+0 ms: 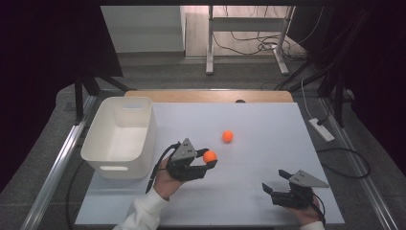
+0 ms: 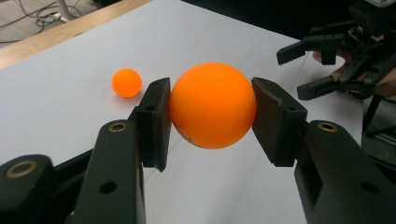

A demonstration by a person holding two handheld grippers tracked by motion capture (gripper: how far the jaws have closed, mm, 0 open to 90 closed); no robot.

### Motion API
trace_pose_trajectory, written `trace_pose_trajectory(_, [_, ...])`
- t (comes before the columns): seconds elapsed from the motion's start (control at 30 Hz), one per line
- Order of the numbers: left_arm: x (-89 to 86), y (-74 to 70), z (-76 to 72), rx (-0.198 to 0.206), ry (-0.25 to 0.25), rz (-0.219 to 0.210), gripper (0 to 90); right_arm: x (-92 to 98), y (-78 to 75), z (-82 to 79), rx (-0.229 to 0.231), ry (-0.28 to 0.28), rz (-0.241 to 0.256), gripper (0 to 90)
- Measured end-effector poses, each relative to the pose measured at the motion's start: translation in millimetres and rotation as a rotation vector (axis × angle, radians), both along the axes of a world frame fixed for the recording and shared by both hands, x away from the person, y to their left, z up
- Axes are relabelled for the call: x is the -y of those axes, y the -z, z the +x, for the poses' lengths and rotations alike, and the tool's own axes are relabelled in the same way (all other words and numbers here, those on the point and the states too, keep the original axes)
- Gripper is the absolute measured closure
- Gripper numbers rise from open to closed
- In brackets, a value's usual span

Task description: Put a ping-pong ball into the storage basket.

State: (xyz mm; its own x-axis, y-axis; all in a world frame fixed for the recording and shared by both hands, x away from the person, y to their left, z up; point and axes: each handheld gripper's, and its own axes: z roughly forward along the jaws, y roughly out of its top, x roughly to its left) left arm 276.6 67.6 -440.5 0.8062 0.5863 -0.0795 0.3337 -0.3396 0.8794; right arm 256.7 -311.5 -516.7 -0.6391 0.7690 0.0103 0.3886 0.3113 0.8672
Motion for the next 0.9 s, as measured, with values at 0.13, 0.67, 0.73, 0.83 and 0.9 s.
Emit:
trace_pose_trajectory(0.13, [-4.1,-3.0,-0.3,0.007,-0.009,-0.008,50.7,0.3,0.1,0.1,0.002,0.0,-0.002,15.9])
trace_pose_trajectory(0.67, [-17.6,-11.2,0.9,0.032,-0.044,-0.028,50.7,0.3,0.4,-0.6,0.0,0.005,-0.009,15.9])
trace_pose_trajectory(0.73, [-18.8,-11.5,1.1,0.035,-0.048,-0.029,50.7,0.3,0.4,-0.6,0.001,0.005,-0.009,15.9])
trace_pose_trajectory(0.83, [-22.2,-13.3,1.3,0.037,-0.056,-0.035,50.7,0.3,0.3,-0.6,0.003,0.004,-0.01,15.9])
trace_pose_trajectory(0.9, [-25.1,-15.0,1.3,0.041,-0.063,-0.043,50.7,0.4,0.3,-0.6,0.003,0.004,-0.01,15.9])
